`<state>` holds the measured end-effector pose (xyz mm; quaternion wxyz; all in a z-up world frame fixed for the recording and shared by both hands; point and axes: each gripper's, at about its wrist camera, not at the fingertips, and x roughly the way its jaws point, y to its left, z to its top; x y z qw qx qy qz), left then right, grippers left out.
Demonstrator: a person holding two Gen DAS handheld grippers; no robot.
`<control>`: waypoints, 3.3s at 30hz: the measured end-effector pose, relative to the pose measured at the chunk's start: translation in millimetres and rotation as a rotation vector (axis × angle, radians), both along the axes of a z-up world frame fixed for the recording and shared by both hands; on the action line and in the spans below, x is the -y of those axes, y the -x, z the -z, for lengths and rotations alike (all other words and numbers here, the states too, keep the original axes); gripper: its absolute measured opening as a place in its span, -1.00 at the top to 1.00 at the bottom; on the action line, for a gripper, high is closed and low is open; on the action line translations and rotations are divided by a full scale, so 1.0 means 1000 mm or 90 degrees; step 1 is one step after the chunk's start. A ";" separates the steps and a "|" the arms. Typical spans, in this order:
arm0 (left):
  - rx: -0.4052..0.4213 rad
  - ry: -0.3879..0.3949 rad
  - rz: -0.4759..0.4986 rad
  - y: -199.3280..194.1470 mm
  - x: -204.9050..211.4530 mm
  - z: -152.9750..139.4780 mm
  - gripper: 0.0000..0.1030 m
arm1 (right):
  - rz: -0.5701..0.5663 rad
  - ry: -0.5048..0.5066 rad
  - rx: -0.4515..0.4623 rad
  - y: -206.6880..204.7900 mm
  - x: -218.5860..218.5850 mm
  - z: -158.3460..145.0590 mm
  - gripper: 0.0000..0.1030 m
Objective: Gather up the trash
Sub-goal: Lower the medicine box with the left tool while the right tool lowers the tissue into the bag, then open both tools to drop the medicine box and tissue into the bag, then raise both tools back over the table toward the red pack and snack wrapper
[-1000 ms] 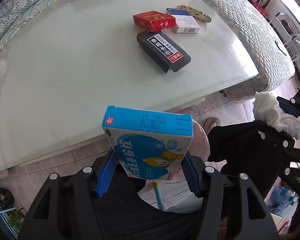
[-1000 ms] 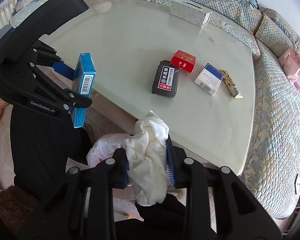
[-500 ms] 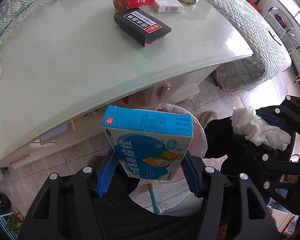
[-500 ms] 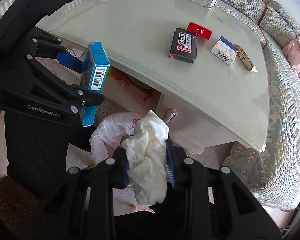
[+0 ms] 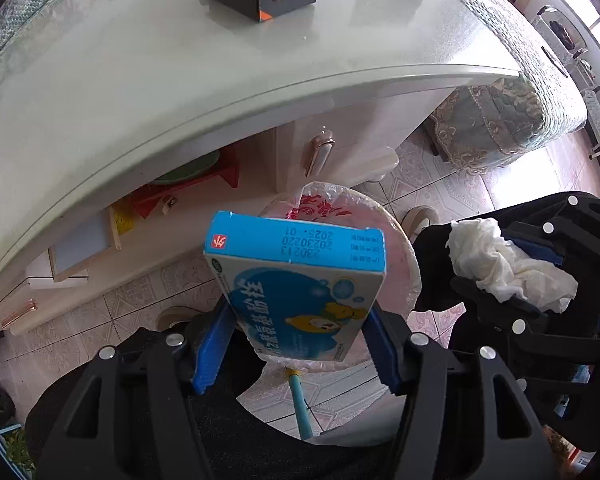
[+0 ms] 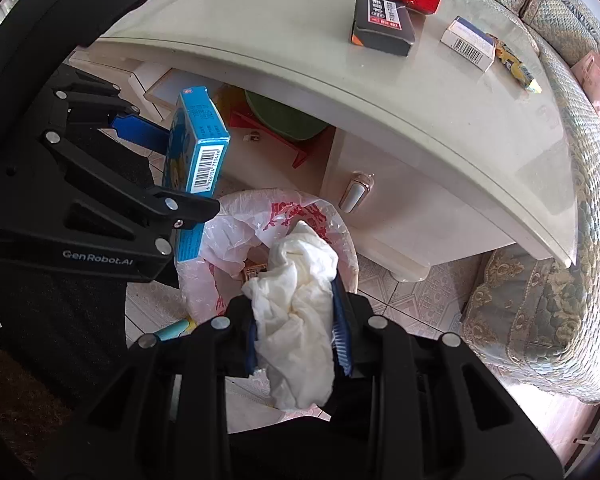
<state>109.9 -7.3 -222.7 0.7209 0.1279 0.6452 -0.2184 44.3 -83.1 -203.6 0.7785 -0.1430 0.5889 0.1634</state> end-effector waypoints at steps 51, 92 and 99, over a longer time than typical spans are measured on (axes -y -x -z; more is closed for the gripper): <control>-0.205 -0.056 -0.059 -0.006 0.011 0.171 -0.16 | 0.061 -0.023 -0.182 -0.029 0.018 0.151 0.42; -0.202 -0.080 -0.065 -0.008 0.012 0.179 -0.57 | 0.070 -0.025 -0.176 -0.032 0.019 0.153 -0.08; -0.188 -0.097 -0.050 -0.005 0.014 0.176 -0.57 | 0.071 -0.031 -0.177 -0.032 0.019 0.151 -0.09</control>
